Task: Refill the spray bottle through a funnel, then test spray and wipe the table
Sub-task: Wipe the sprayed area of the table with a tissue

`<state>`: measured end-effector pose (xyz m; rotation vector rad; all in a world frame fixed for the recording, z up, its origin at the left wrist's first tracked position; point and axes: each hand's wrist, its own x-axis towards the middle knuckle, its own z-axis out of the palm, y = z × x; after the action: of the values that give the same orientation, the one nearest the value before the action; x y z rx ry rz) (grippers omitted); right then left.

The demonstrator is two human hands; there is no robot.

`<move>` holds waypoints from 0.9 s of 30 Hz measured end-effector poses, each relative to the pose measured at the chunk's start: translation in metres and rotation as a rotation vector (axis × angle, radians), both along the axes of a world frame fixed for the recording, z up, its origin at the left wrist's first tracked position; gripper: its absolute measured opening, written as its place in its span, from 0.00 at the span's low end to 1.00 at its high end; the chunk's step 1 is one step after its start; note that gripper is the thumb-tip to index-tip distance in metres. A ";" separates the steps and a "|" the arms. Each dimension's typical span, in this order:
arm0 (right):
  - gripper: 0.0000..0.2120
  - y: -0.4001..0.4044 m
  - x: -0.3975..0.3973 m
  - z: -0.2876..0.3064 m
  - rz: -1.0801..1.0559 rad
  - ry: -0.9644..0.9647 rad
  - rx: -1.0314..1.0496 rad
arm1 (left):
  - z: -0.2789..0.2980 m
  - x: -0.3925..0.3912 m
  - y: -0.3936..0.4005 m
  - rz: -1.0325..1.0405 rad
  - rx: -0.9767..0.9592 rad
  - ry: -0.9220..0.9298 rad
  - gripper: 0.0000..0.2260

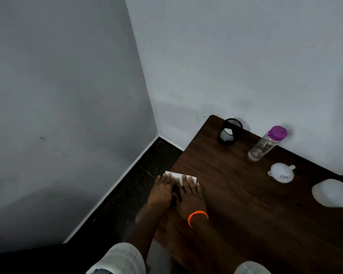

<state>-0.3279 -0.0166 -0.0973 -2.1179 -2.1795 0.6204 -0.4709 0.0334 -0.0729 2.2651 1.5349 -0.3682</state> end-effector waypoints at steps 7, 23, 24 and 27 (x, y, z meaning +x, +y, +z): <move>0.28 -0.053 -0.041 0.004 0.128 0.040 -0.021 | 0.015 -0.043 -0.074 0.142 -0.030 -0.004 0.29; 0.28 -0.161 -0.044 0.005 0.284 0.030 -0.011 | 0.013 -0.059 -0.206 0.156 0.081 0.028 0.24; 0.28 -0.167 -0.036 0.006 0.258 0.037 -0.010 | 0.015 -0.050 -0.209 0.148 0.062 0.019 0.24; 0.28 -0.178 -0.012 0.009 0.196 0.032 -0.009 | 0.019 -0.020 -0.209 0.103 0.052 0.016 0.24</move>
<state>-0.3397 -0.1946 -0.0885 -1.8981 -2.3899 0.6709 -0.4908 -0.1755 -0.0535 2.2164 1.6800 -0.3220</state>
